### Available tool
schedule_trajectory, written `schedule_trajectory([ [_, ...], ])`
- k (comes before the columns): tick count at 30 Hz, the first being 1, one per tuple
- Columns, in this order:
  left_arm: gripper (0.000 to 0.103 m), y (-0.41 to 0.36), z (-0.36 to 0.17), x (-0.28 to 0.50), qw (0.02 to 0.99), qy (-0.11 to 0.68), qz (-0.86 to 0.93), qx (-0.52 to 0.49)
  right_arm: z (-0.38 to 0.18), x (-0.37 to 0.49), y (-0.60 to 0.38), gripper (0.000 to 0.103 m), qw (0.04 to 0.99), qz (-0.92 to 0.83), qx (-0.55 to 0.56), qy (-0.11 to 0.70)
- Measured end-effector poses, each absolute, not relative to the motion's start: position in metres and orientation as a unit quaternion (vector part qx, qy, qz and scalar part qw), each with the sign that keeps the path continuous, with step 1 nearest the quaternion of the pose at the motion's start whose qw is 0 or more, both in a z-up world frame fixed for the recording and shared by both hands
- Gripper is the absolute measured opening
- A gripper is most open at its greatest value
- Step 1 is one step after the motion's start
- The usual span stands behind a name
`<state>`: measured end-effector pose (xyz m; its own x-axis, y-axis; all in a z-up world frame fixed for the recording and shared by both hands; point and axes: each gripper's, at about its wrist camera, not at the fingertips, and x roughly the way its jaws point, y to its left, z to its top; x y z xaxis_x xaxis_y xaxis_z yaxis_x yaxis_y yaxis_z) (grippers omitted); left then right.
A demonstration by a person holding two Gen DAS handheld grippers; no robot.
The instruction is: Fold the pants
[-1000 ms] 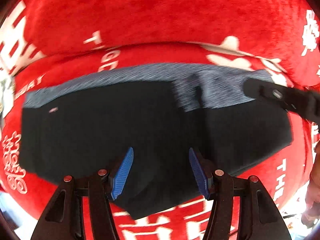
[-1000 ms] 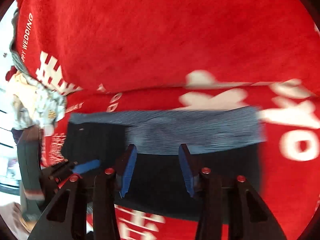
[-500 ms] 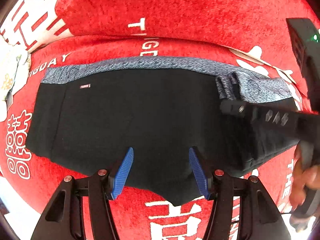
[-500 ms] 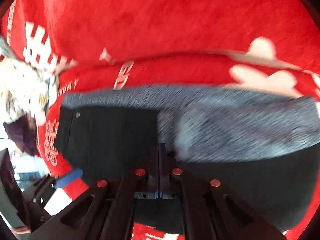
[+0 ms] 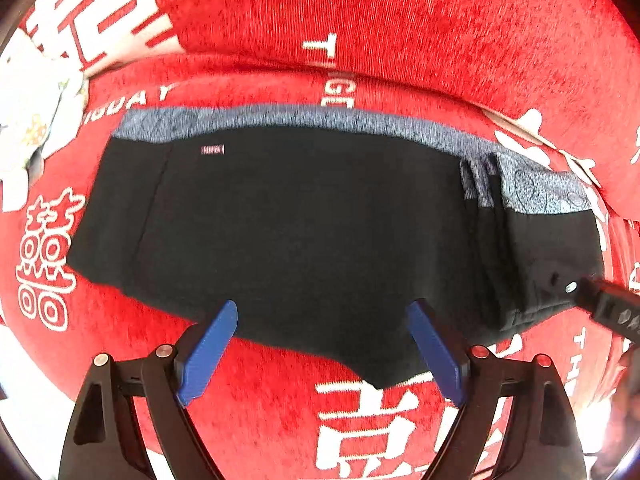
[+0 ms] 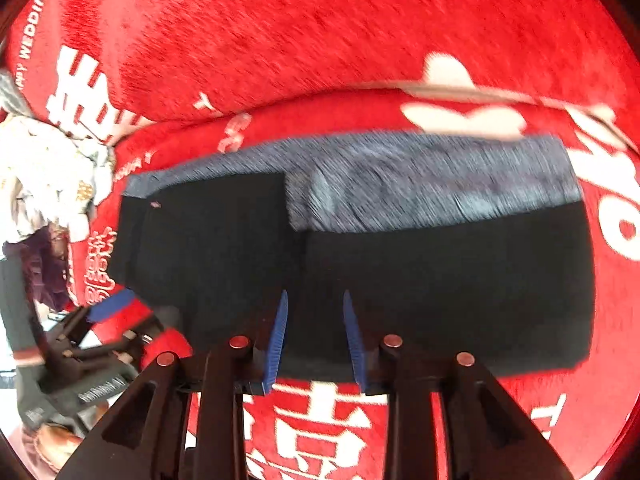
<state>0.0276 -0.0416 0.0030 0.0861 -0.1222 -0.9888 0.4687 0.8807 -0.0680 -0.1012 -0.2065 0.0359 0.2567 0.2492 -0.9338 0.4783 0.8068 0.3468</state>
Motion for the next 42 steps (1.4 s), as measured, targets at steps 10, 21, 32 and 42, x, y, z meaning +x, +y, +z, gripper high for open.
schedule_trajectory([
  [10, 0.088, -0.031, 0.002, 0.0, 0.711, 0.663, -0.179, 0.151, 0.035, -0.123, -0.186, 0.033, 0.719, -0.046, 0.313, 0.619],
  [21, 0.088, -0.026, 0.004, -0.011, 0.71, 0.678, -0.148, 0.121, 0.045, -0.154, -0.165, 0.052, 0.691, -0.009, 0.295, 0.66],
  [32, 0.103, -0.005, -0.009, 0.001, 0.687, 0.697, -0.173, 0.11, 0.05, -0.141, -0.14, 0.081, 0.707, -0.036, 0.245, 0.663],
  [42, 0.103, 0.057, -0.016, 0.045, 0.685, 0.703, -0.161, 0.102, 0.037, -0.102, -0.084, 0.081, 0.683, -0.03, 0.26, 0.682],
])
